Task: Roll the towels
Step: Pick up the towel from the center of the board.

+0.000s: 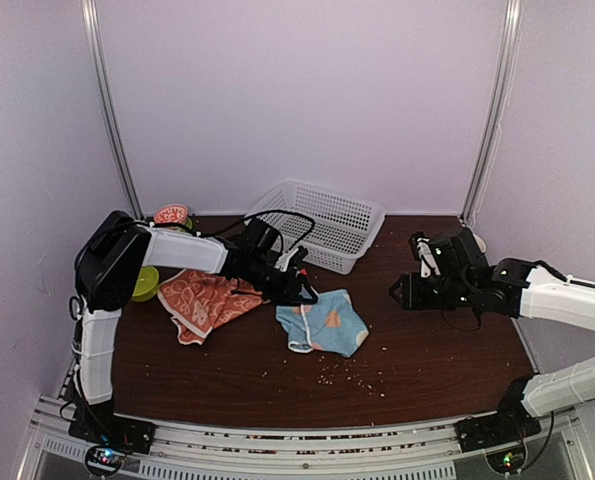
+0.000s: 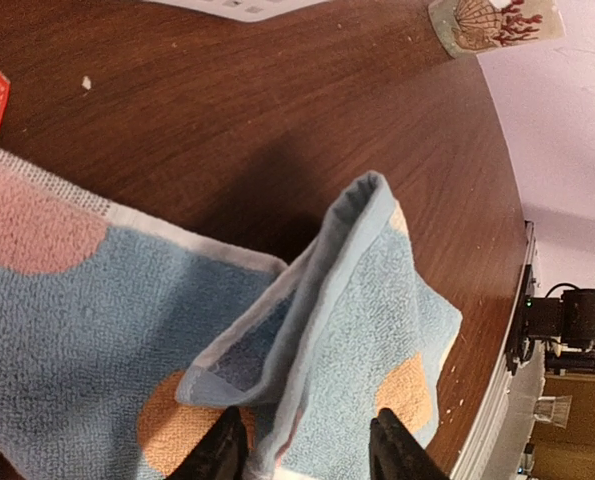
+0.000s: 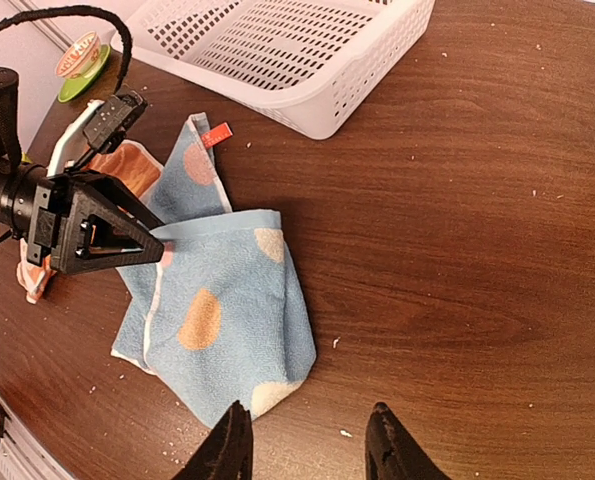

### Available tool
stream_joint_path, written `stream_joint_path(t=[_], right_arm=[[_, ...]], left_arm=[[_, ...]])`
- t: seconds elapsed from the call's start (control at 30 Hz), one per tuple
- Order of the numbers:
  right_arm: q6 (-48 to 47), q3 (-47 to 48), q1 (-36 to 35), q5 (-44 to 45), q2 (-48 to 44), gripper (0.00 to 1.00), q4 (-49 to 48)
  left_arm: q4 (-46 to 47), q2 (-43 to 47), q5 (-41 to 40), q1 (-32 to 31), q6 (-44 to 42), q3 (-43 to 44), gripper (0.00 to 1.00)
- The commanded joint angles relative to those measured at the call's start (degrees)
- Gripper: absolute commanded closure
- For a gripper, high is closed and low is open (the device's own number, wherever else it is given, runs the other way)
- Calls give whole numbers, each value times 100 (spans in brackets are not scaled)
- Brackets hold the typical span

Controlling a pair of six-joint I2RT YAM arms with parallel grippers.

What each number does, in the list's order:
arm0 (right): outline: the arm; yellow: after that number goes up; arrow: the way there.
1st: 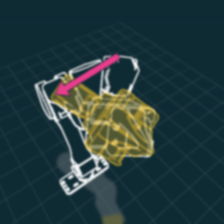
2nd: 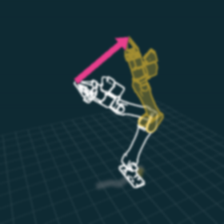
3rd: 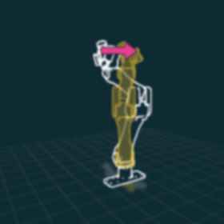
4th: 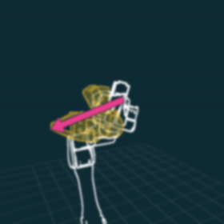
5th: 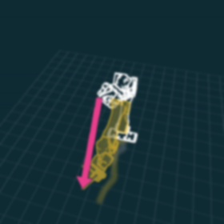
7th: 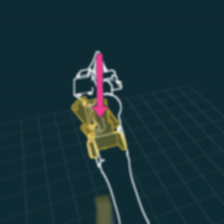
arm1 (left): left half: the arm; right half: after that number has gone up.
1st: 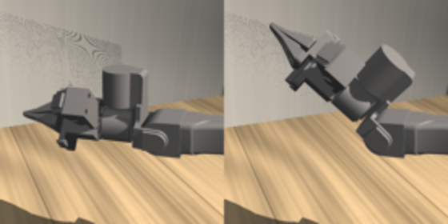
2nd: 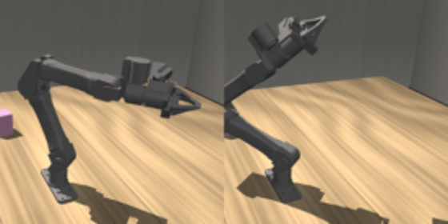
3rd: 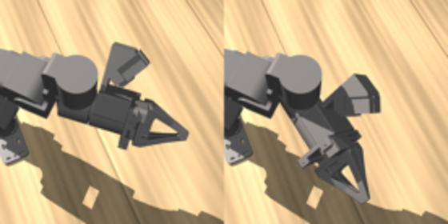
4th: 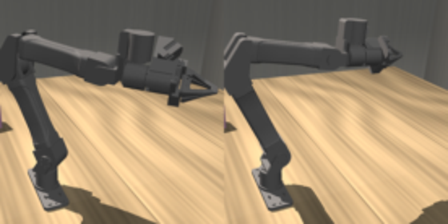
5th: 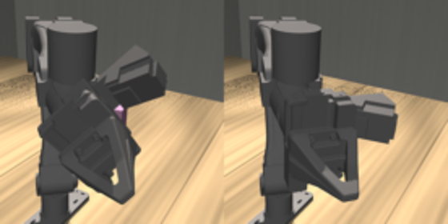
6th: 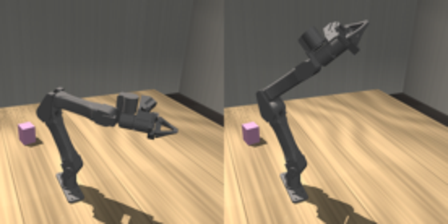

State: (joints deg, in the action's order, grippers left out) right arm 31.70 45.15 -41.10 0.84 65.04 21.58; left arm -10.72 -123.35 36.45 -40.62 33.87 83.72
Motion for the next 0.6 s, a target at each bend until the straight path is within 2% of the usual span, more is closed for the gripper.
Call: stream_joint_path(t=[0.0, 0.07, 0.13, 0.17, 0.27, 0.37, 0.57], right_arm=[[7, 47, 41, -9, 15, 60, -33], [-10, 84, 41, 11, -15, 60, 4], [-29, 137, 41, 48, -53, 60, 69], [-37, 163, 41, 74, -93, 60, 100], [-45, 233, 41, 115, -323, 61, 157], [-92, 191, 41, 85, -765, 61, -5], [56, -95, 32, -249, -1769, 60, -554]], left_arm=[[246, -58, 154, -29, -44, -18, 64], [246, -51, 182, -25, -57, -14, 76], [246, 13, 160, -25, -73, -49, 97], [248, 89, 110, -25, -69, -75, 100], [279, 658, -82, -29, 89, -225, 100], [110, 1811, -505, -91, 281, -226, 100], [-1064, 3472, -1770, -783, 181, 1190, 100]])
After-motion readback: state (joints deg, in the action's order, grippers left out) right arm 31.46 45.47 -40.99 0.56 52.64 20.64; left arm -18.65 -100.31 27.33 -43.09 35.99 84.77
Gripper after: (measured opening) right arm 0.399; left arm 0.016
